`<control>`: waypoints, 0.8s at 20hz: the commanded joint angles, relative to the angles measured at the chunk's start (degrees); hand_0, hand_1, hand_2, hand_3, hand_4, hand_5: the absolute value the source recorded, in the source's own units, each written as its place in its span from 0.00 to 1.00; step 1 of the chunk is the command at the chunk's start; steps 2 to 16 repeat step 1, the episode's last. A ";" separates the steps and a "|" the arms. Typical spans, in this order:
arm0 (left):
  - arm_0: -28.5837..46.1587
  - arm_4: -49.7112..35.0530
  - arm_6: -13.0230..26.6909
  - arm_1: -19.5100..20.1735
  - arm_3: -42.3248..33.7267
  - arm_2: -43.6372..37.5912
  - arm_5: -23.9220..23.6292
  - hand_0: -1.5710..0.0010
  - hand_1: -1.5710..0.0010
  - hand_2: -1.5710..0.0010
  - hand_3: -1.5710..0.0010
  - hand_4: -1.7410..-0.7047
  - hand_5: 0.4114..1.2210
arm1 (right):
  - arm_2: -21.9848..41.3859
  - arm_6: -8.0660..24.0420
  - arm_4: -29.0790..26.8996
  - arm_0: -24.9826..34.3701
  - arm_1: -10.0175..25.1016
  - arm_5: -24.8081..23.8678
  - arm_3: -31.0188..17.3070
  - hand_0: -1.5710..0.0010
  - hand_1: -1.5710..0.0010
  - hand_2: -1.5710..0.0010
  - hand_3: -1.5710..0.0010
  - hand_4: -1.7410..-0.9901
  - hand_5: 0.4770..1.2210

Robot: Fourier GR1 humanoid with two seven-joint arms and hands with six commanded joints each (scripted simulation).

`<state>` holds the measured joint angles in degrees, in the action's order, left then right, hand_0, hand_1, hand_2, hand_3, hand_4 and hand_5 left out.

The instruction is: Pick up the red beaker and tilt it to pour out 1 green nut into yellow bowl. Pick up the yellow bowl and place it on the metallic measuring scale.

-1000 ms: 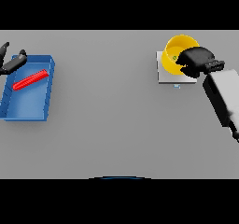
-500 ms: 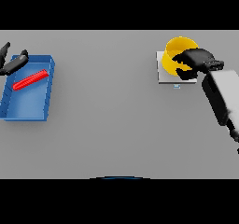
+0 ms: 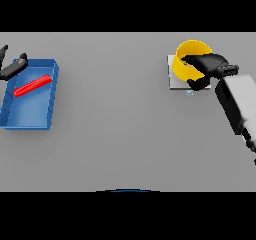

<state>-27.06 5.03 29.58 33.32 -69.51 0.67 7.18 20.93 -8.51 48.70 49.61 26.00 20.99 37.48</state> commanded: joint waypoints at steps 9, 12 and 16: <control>-0.04 -0.11 0.07 -0.64 -0.30 0.25 -0.25 1.00 1.00 1.00 1.00 0.88 0.43 | 0.00 0.58 0.15 0.12 -0.29 -0.14 -0.49 0.96 0.96 0.97 0.97 0.47 0.41; -0.04 -0.11 0.07 -0.64 -0.30 0.25 -0.25 1.00 1.00 1.00 1.00 0.88 0.43 | 0.00 0.58 0.15 0.12 -0.29 -0.14 -0.49 0.96 0.96 0.97 0.97 0.47 0.41; -0.04 -0.11 0.07 -0.64 -0.30 0.25 -0.25 1.00 1.00 1.00 1.00 0.88 0.43 | 0.00 0.58 0.15 0.12 -0.29 -0.14 -0.49 0.96 0.96 0.97 0.97 0.47 0.41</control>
